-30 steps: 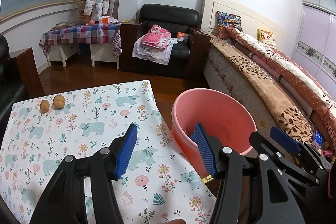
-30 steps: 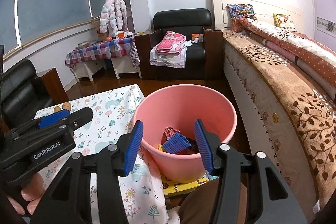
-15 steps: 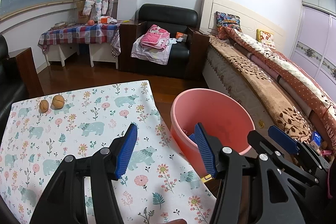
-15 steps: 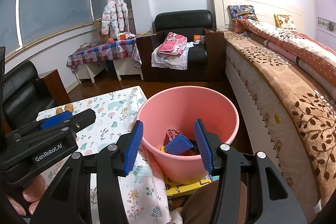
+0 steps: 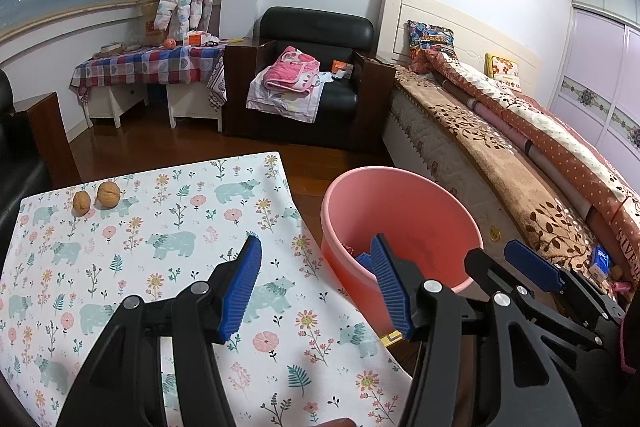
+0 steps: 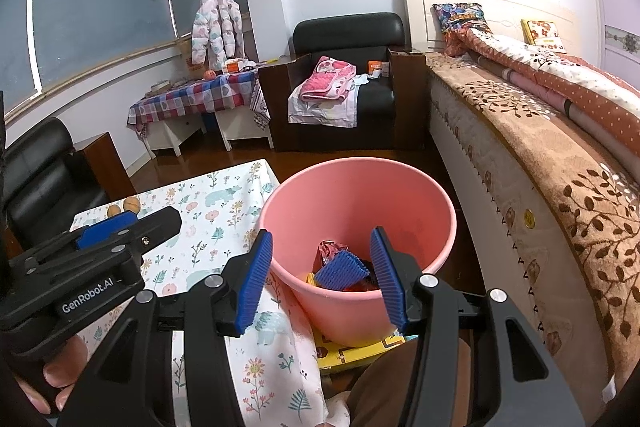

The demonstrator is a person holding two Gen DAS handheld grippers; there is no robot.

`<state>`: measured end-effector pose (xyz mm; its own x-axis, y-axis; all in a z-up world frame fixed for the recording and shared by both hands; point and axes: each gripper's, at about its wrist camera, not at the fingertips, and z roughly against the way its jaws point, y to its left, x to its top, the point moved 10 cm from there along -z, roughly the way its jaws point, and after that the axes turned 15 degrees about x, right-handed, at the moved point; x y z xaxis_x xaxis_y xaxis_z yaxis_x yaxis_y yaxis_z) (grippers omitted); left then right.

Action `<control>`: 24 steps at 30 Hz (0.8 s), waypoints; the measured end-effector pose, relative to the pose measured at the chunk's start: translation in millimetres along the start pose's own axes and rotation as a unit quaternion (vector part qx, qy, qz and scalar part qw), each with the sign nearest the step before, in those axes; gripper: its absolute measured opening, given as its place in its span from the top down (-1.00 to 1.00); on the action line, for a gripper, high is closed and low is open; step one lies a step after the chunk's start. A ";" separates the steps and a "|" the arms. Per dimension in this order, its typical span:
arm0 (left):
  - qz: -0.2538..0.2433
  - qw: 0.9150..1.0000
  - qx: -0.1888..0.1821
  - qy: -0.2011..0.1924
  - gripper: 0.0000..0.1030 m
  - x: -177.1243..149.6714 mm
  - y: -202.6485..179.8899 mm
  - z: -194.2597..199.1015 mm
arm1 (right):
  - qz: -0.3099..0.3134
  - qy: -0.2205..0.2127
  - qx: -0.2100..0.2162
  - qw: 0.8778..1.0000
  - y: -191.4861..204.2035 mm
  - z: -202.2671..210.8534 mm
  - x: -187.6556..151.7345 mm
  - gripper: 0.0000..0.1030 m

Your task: Collect trash

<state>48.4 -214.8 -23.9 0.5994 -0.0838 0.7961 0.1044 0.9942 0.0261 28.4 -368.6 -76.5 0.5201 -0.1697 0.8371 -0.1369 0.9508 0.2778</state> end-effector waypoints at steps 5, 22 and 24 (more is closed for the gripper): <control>0.000 1.000 -0.001 -0.002 -0.09 0.8 -5.0 2.2 | 0.000 0.000 -0.001 1.000 -1.8 -0.1 -0.7 0.00; -0.002 1.000 -0.001 -0.004 -0.09 0.4 -4.7 2.4 | 0.001 0.001 -0.001 1.000 -1.4 -0.3 -1.6 0.00; -0.001 1.000 -0.001 -0.003 -0.09 -0.2 -3.3 1.8 | 0.002 0.001 -0.001 1.000 -1.1 -0.3 -1.5 0.00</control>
<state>46.5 -218.0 -23.0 0.5946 -0.0849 0.7995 0.1074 0.9939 0.0257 28.0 -369.3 -78.2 0.5215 -0.1657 0.8370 -0.1367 0.9521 0.2737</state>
